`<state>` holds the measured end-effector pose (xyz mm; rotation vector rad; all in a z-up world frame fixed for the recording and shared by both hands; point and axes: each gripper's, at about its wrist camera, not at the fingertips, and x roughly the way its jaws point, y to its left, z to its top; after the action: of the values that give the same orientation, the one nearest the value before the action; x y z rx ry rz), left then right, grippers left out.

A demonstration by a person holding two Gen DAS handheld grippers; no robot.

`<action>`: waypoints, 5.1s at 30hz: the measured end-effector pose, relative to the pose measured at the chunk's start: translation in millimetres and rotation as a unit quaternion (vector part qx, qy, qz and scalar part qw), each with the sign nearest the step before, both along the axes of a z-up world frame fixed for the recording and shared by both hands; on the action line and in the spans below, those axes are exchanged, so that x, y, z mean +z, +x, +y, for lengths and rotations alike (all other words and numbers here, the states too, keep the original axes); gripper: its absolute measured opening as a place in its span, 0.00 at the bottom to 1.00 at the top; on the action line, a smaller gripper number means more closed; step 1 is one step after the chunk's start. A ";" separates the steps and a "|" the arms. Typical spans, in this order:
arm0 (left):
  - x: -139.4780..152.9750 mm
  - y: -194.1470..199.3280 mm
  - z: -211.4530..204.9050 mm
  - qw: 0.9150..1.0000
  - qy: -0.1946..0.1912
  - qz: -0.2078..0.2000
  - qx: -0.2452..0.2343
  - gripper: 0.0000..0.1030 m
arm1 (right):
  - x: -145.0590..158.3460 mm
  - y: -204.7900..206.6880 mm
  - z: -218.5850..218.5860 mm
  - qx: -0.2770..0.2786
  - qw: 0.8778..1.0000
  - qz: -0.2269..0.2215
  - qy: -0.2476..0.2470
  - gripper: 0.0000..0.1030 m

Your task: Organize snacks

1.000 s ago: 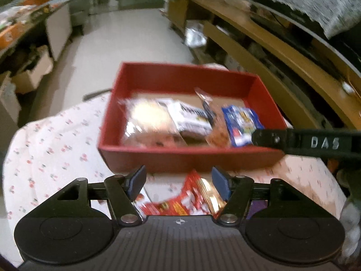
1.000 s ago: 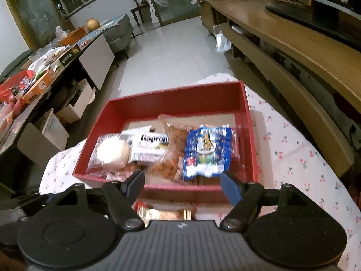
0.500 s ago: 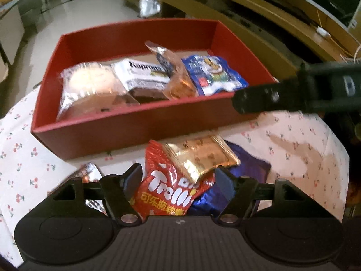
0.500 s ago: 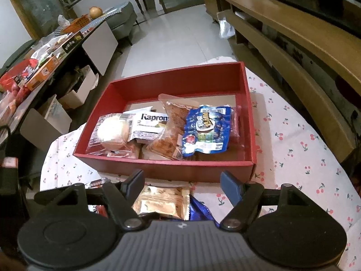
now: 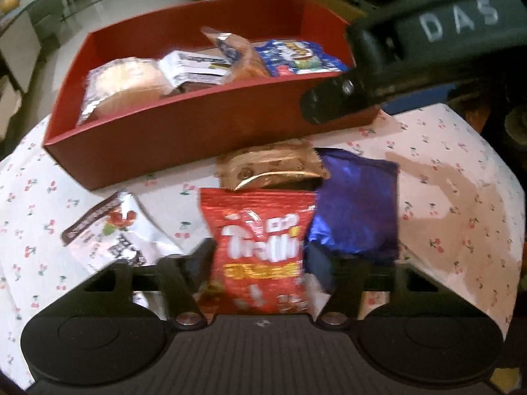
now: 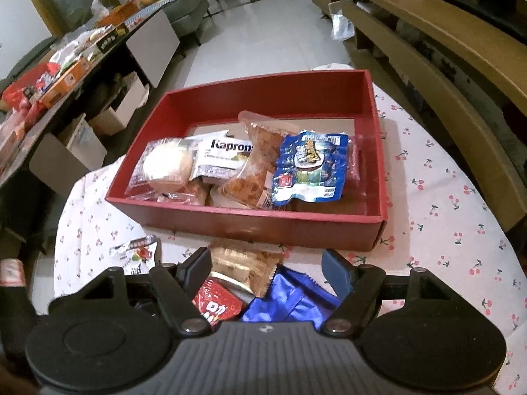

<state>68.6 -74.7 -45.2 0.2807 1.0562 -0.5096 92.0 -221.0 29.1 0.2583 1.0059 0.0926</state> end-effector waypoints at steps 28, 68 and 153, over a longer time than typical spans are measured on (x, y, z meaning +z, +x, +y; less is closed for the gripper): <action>12.4 -36.0 62.6 0.995 -0.036 0.061 0.072 0.57 | -34.0 14.6 39.6 0.119 0.978 0.096 0.140 0.78; 5.8 -41.8 56.2 0.997 0.002 0.042 0.069 0.73 | -14.6 -46.6 72.1 0.140 0.988 0.016 -0.062 0.47; 82.2 3.8 44.4 0.986 -0.074 -0.074 0.126 0.53 | 27.9 -35.1 37.6 0.070 0.994 -0.062 -0.050 0.47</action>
<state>72.4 -30.3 37.0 0.0505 0.8896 -0.3308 56.9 -183.4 57.0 0.0891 0.9021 0.1842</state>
